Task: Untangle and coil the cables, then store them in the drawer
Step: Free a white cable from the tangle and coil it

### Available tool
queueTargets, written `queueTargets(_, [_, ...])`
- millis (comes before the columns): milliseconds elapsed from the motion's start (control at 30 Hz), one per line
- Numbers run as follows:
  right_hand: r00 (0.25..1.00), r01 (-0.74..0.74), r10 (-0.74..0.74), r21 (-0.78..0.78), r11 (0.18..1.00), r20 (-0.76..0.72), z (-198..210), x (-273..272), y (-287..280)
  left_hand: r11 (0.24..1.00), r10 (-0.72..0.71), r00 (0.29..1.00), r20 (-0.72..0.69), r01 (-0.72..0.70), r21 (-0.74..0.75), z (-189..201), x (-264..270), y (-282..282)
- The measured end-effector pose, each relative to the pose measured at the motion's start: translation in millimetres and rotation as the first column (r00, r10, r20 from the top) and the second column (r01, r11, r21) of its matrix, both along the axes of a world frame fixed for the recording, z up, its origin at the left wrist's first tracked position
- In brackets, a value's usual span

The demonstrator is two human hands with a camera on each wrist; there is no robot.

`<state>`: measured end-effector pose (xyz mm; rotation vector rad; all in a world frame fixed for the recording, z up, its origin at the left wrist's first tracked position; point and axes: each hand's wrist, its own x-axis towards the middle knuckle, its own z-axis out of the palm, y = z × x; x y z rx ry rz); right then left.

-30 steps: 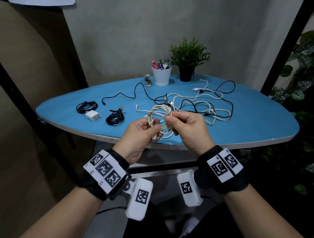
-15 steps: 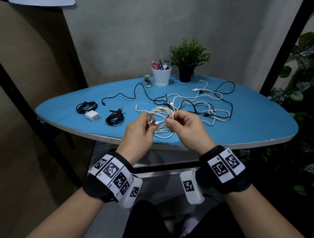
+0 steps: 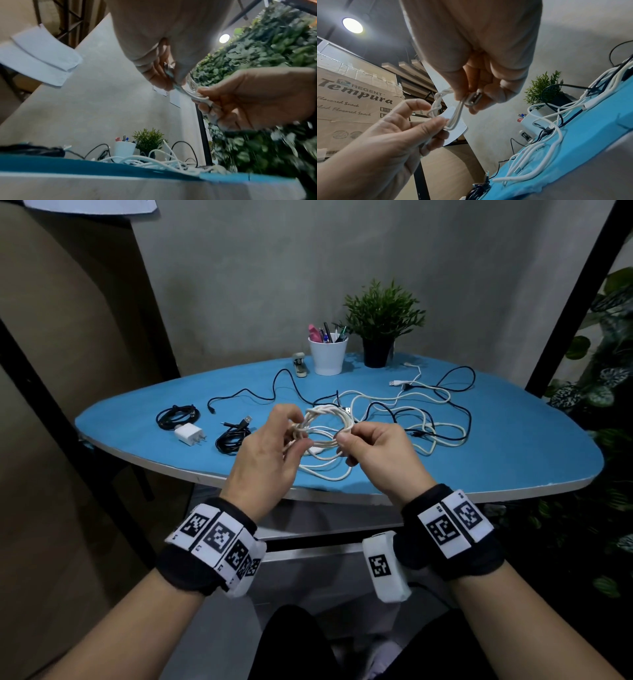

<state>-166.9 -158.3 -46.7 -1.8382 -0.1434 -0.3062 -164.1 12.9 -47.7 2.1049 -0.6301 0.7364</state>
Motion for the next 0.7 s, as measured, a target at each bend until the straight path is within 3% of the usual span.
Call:
queueTargets(100, [0.998,-0.057,0.058,0.044,0.997,-0.021,3.1,2.6,4.5,0.985,-0.04,0.984,-0.173,0.009,-0.175,3.9,7.8,7.4])
queueTargets(200, [0.987,-0.152,0.153,0.021,0.988,-0.049,5.3,9.1,13.2,0.92,-0.081,0.927,-0.365,-0.071,-0.385,8.9,19.1,18.0])
queueTargets(333, [0.973,-0.206,0.201,-0.034,0.978,-0.118,7.2,20.8,21.3,0.838,-0.079,0.897,-0.435,-0.177,-0.517,11.5,30.4,36.5])
queueTargets(433, [0.976,-0.192,0.156,-0.26,0.946,-0.152,7.9,33.1,22.7,0.807,-0.047,0.886,-0.462,-0.239,-0.54,9.7,38.5,52.5])
queueTargets(567, [0.974,-0.21,0.092,-0.689,0.693,-0.206,7.5,44.7,24.5,0.791,0.005,0.856,-0.517,-0.32,-0.522,2.6,49.6,67.9])
queueTargets(700, [0.959,-0.276,0.069,-0.845,0.459,-0.276,2.3,48.2,32.0,0.817,0.086,0.815,-0.573,-0.387,-0.427,-7.2,55.3,73.2])
